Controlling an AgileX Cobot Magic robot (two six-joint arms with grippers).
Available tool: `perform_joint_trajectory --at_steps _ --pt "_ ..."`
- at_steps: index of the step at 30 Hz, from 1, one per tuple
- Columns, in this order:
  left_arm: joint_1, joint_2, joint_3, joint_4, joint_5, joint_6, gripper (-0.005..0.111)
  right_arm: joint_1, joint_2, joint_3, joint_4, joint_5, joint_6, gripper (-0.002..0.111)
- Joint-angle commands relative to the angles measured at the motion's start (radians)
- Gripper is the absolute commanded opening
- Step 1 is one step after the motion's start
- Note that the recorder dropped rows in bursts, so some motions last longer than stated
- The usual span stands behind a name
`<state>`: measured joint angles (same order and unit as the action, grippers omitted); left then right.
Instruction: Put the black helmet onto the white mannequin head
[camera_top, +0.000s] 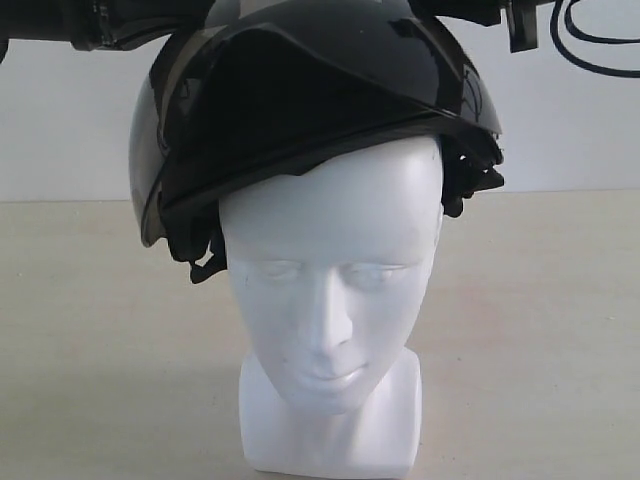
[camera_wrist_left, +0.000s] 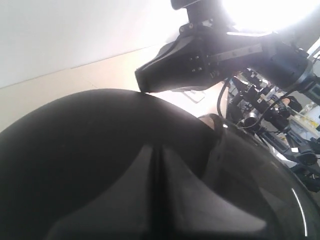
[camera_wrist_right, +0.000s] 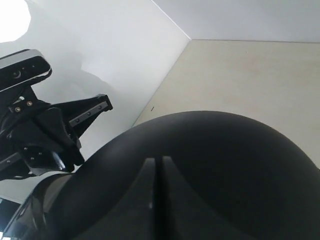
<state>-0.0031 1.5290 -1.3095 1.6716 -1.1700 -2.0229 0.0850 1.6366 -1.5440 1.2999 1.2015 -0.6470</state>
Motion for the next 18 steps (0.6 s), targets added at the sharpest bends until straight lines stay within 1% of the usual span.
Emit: perform_joint_trajectory --at_steps 1,11,18 --pt "-0.02 0.004 0.014 0.073 -0.051 -0.033 0.004 0.02 -0.022 -0.003 -0.034 0.02 0.011 0.0" --pt "-0.02 -0.009 0.049 0.073 -0.051 -0.044 0.004 0.054 -0.023 -0.003 -0.076 0.02 0.049 0.0" --pt "-0.02 -0.05 0.049 0.073 -0.051 -0.048 0.004 0.054 -0.031 -0.003 -0.093 0.02 0.088 0.0"
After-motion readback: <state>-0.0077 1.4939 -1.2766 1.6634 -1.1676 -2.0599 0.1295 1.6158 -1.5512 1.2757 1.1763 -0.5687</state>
